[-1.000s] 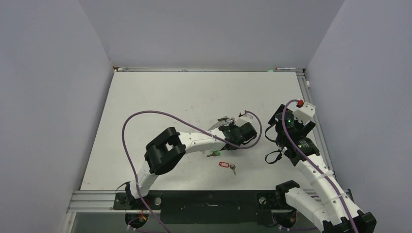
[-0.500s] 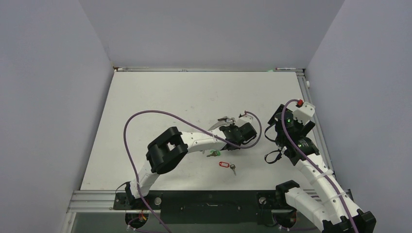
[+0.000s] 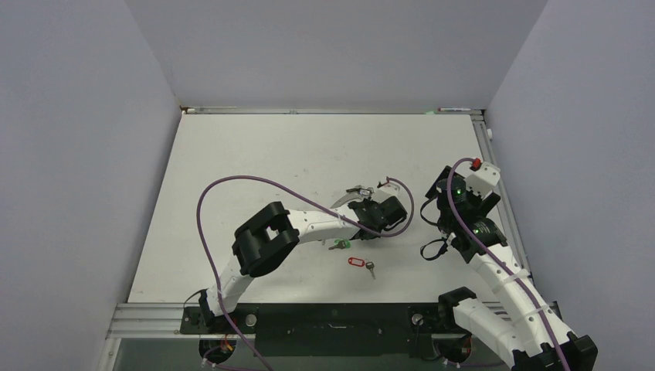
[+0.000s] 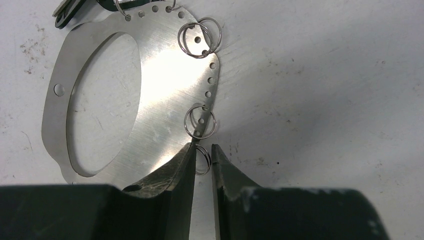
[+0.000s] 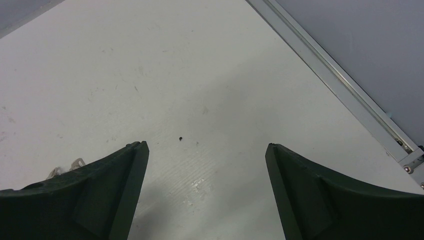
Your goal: Put the keys on the keyring
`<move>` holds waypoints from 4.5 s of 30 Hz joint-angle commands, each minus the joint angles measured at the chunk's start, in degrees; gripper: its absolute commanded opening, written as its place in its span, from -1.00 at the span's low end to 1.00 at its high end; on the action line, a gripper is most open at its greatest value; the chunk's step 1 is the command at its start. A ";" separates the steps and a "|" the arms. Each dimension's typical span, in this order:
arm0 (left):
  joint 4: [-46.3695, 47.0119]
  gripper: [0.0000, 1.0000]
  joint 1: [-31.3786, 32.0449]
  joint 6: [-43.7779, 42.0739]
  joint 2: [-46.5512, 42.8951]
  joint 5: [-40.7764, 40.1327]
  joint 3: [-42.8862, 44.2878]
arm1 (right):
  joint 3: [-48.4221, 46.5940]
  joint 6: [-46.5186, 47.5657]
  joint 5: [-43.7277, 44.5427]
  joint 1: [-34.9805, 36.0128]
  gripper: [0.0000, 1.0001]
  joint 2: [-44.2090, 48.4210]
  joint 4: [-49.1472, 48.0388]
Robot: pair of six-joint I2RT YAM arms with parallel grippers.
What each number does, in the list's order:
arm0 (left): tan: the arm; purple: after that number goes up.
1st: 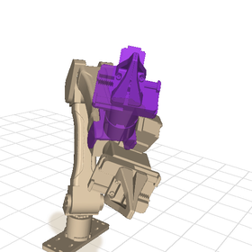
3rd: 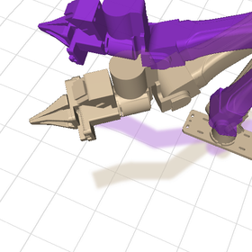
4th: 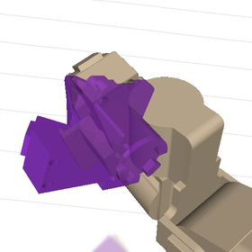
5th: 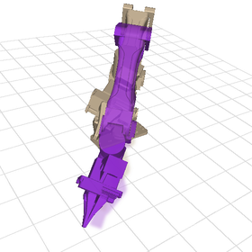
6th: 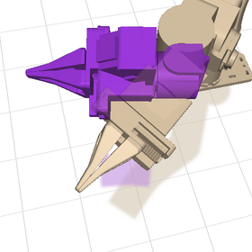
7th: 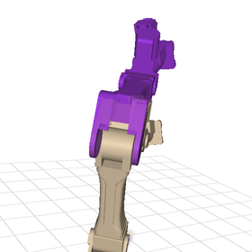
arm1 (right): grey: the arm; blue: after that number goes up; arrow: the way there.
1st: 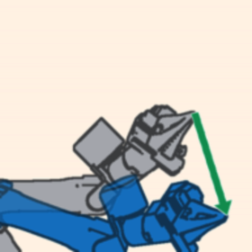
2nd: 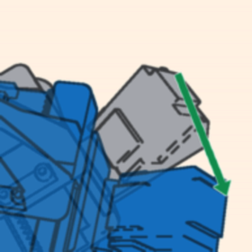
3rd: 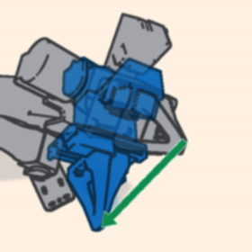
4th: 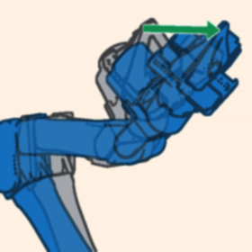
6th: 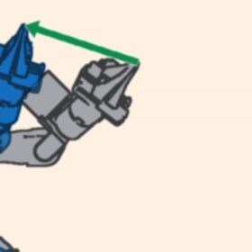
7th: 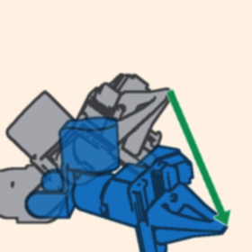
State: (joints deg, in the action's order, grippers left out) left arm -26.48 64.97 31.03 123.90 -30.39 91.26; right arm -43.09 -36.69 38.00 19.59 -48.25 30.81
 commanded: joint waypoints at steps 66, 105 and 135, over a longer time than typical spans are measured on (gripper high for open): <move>42.12 -1.00 -5.74 -8.15 -62.67 36.53 -49.79 | 14.85 7.27 -70.03 0.62 0.63 19.32 -46.54; 34.93 -1.00 -12.84 -4.96 -77.72 32.57 -56.43 | 13.79 22.25 -66.13 21.35 0.04 -0.73 -49.64; 27.89 0.30 -8.74 -3.25 -62.56 20.82 -55.16 | 19.09 -26.66 -23.65 23.43 0.00 4.68 3.90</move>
State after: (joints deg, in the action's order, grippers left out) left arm -2.33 55.79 27.86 61.54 -8.62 33.91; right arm -25.63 -59.33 15.53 42.48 -43.57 35.57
